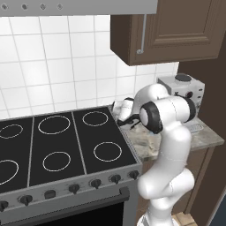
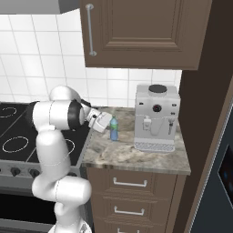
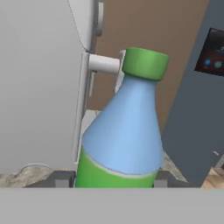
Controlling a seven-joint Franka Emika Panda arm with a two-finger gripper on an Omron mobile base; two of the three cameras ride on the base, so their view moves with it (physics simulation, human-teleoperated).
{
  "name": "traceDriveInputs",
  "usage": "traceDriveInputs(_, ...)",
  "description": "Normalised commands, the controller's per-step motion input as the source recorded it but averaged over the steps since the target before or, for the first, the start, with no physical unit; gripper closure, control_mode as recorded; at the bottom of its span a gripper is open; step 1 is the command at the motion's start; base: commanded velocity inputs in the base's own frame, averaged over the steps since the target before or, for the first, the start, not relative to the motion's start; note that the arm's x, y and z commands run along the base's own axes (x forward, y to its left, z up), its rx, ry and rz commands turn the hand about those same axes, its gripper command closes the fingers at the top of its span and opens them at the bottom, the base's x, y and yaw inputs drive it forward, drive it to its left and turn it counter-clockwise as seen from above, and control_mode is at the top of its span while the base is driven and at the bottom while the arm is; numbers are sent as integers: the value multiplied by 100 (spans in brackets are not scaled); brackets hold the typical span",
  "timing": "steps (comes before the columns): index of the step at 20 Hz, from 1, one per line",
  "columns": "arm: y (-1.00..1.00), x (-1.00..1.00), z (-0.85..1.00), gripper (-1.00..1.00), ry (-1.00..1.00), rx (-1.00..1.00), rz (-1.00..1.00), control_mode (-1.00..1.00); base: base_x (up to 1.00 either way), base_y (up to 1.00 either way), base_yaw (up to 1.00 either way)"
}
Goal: Take the bottled waters from the counter and place them in the freezer to freeze. Close the freezer door after placing the bottles.
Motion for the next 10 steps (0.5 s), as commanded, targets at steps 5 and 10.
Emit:
traceDriveInputs(5,0,-73,61,100,0,3,28,-100,0,0,0)
traceDriveInputs(10,1,-97,59,100,0,0,39,-100,0,0,0)
